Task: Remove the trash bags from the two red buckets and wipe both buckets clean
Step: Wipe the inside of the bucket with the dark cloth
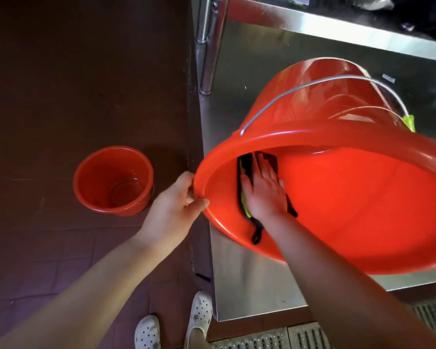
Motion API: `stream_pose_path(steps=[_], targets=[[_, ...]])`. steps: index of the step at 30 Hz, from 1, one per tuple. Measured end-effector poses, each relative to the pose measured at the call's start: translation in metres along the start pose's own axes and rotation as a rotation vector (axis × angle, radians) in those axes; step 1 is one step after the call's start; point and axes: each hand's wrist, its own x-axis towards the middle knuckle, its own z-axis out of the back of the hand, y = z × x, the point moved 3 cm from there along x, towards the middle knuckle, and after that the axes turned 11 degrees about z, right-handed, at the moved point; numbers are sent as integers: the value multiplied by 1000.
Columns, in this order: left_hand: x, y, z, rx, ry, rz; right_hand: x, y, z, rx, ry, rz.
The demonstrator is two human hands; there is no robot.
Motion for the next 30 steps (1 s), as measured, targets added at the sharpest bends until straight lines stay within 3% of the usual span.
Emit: stream_pose_path(steps=[6,11,15,22,30], targets=[[1,-8,13,38,-68,-99,39,-42,3,-108,8,-21],[3,15,-2,-103,-40,53,44,-35,-4,-144,34,-72],[6,19,-10,-31,-69,73,20,-2,-5,-70,-6,-146],[2,9,-11,-2,-96,57,-70,70,-12,24,-42,41],[16,-19,12,92,-129,-55,-19,21,-1,-13,10,99]])
